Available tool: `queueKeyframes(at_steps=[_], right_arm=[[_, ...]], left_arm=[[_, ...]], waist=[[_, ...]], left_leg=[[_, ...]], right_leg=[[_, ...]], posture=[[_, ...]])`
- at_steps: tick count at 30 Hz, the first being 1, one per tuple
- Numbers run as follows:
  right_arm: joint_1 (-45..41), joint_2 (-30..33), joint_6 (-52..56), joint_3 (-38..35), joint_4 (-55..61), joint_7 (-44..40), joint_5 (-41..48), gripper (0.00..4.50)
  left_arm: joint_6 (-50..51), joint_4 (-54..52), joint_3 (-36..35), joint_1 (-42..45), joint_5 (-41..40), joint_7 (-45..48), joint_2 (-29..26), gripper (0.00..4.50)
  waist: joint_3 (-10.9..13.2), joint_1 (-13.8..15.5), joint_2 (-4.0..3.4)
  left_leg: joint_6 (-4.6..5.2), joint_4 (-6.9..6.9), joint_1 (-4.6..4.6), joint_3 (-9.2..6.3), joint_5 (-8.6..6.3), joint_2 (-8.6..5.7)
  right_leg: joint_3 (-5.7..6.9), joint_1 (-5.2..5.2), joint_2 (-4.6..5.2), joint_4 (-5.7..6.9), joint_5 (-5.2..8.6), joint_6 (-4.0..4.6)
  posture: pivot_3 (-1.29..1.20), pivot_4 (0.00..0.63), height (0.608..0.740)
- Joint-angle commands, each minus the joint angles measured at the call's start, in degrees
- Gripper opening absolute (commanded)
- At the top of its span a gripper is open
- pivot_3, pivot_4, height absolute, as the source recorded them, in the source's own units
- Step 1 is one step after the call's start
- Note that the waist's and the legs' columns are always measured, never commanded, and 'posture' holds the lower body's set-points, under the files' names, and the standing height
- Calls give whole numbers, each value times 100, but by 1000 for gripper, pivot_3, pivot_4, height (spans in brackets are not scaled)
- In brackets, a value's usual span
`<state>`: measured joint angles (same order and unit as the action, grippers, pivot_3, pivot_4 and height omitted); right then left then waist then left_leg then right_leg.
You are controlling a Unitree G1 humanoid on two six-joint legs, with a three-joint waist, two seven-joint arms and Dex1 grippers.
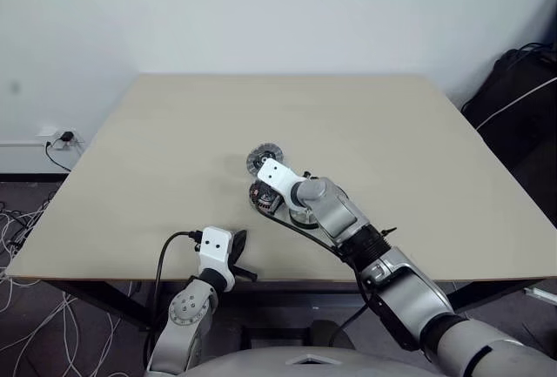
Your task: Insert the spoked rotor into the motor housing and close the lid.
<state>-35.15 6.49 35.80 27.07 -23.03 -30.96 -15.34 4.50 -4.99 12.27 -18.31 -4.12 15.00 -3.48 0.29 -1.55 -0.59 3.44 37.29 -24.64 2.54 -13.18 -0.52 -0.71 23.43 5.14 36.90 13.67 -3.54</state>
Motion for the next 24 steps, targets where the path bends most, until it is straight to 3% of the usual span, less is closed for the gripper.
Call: queueKeyframes(at_steps=[1,24], right_arm=[[-163,-24,-121,-76,50,27,21,17],[26,47,-182,76,379,-408,80,17]], left_arm=[[-115,-74,10,87,-14,0,30,0],[-36,-110,43,71,-40,34,28,0]], waist=[[0,0,0],[0,0,0]], left_leg=[[0,0,0,0,0,0],[0,0,0,0,0,1]], right_leg=[[0,0,-2,0,0,0],[-1,0,-14,0,0,0]], posture=[[0,0,740],[0,0,740]])
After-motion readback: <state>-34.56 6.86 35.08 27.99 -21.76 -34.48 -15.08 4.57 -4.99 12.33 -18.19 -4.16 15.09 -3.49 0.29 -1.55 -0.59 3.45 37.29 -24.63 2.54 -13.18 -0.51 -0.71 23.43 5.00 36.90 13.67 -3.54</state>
